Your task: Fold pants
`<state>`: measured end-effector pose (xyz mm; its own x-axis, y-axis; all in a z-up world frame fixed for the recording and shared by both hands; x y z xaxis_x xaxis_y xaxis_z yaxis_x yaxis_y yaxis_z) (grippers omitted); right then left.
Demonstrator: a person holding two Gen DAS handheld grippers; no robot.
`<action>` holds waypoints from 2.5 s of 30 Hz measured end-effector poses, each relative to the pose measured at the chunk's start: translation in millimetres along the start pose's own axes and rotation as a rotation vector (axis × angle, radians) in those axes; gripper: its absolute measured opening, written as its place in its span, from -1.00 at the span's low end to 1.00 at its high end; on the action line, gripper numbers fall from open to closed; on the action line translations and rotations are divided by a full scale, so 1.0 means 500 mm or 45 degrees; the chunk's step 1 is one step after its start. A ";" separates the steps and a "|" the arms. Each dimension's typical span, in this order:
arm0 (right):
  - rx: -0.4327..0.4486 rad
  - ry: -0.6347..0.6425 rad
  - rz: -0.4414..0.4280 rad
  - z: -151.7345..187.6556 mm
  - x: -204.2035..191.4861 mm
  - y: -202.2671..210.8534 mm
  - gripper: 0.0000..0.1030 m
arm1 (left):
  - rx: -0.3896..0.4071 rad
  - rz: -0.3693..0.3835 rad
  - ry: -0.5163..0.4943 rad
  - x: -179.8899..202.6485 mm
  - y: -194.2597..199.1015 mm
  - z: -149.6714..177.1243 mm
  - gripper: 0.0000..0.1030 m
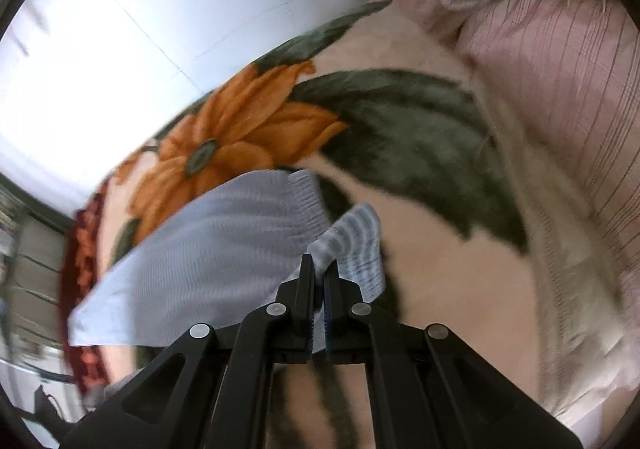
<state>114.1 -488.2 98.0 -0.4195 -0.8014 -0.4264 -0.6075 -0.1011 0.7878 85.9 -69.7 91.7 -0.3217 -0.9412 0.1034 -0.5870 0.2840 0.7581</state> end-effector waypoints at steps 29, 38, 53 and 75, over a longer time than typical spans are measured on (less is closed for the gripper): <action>-0.016 0.068 0.006 -0.126 -0.104 -0.284 -0.39 | -0.054 -0.379 -0.044 -0.178 -0.330 -0.250 -0.71; 0.134 0.247 0.048 -0.125 -0.125 -0.191 -0.03 | -0.024 -0.370 -0.022 -0.188 -0.298 -0.242 -0.01; 0.097 0.510 -0.084 0.059 -0.281 -0.071 -0.03 | 0.013 -0.391 0.101 -0.235 -0.092 -0.141 0.39; 0.004 0.786 -0.192 0.420 -0.567 0.064 -0.03 | 0.017 -0.387 0.381 -0.345 0.215 0.077 0.43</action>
<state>71.9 -140.4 150.6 0.1364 -0.9709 -0.1970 -0.6323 -0.2384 0.7372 49.6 130.2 130.7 0.0956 -0.9936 0.0602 -0.6319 -0.0138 0.7749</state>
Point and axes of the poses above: each gripper's, at about its wrist camera, not at the fingertips, and y roughly against the way its jaws point, x to its right, z to its underside, the point moved 7 cm from there along -y, roughly the way its jaws point, and after that the axes turned 4 degrees about x, right-handed, at the moved point
